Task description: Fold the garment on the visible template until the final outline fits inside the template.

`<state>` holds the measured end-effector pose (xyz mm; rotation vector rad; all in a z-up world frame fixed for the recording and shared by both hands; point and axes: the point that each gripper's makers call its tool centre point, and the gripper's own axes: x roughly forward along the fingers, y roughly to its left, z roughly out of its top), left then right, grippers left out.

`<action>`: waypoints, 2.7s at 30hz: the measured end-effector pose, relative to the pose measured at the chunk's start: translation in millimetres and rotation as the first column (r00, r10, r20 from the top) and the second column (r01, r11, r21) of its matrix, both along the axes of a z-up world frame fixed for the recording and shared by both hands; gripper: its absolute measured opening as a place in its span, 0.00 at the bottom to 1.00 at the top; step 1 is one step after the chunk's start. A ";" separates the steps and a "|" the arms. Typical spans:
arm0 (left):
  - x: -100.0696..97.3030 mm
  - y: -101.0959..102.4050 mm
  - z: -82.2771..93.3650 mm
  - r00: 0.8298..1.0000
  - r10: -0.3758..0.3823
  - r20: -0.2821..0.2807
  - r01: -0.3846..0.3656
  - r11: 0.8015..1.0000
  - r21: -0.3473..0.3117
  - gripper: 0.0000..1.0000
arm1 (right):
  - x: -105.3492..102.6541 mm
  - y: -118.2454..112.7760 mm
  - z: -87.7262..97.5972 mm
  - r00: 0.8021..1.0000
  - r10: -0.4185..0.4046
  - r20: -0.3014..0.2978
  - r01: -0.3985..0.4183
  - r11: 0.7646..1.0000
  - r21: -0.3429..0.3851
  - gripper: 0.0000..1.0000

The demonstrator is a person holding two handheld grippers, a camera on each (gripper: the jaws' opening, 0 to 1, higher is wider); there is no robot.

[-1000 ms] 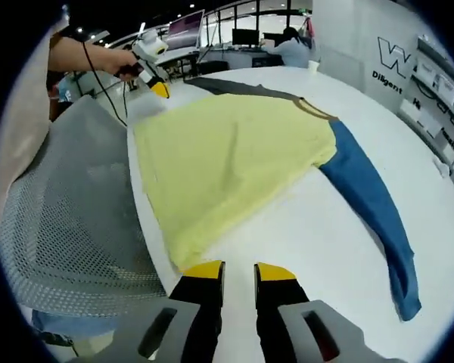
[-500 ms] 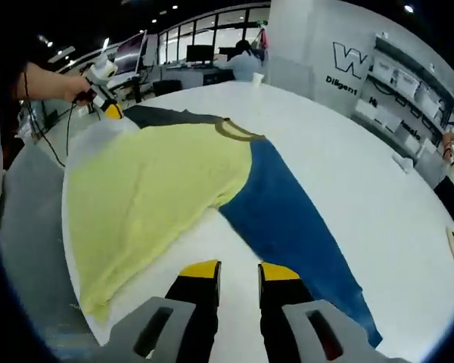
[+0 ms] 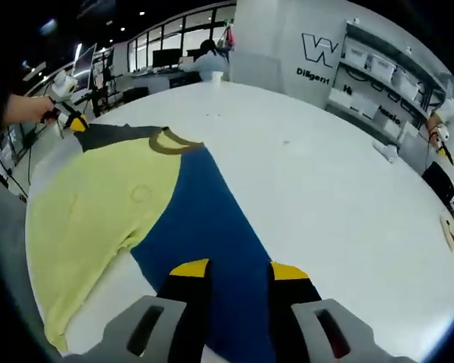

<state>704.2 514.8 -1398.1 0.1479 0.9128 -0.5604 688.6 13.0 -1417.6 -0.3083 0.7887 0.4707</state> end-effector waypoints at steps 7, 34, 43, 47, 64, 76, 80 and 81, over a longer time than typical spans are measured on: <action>27.6 16.5 -3.4 1.000 0.018 0.019 -0.019 0.999 0.036 0.18 | 19.3 0.1 -13.4 0.998 0.023 -0.059 -0.024 1.000 -0.006 0.25; 58.4 19.0 -38.3 0.993 -0.091 -0.077 0.103 0.982 0.159 0.25 | 28.4 4.4 -29.8 0.983 0.113 -0.145 -0.120 0.992 -0.037 0.00; 56.1 24.3 -37.6 0.994 -0.073 -0.081 0.087 0.980 0.179 0.07 | 30.7 -1.3 -29.8 0.982 0.135 -0.129 -0.146 0.986 -0.079 0.00; 52.9 27.0 -37.9 0.994 -0.036 -0.099 0.053 0.983 0.176 0.07 | 33.5 -8.9 -28.7 0.987 0.095 -0.127 -0.104 0.992 -0.071 0.00; 42.9 31.6 -40.8 0.981 0.106 -0.164 -0.086 0.988 0.128 0.07 | 32.6 -12.2 -23.9 0.990 0.086 -0.112 -0.098 0.990 -0.102 0.00; 44.2 26.9 -30.7 0.997 0.032 -0.063 -0.020 0.984 0.175 0.11 | 31.3 -40.3 13.9 0.999 0.029 -0.034 -0.031 0.997 -0.077 0.05; 42.8 27.9 -24.3 0.999 0.027 -0.044 -0.019 0.985 0.173 0.11 | 11.1 -75.6 16.7 0.998 -0.035 -0.051 0.030 0.996 -0.082 0.07; 41.7 28.4 -23.4 0.999 0.024 -0.042 -0.017 0.984 0.176 0.11 | 2.1 -90.2 15.2 0.996 -0.065 -0.065 0.059 0.994 -0.094 0.07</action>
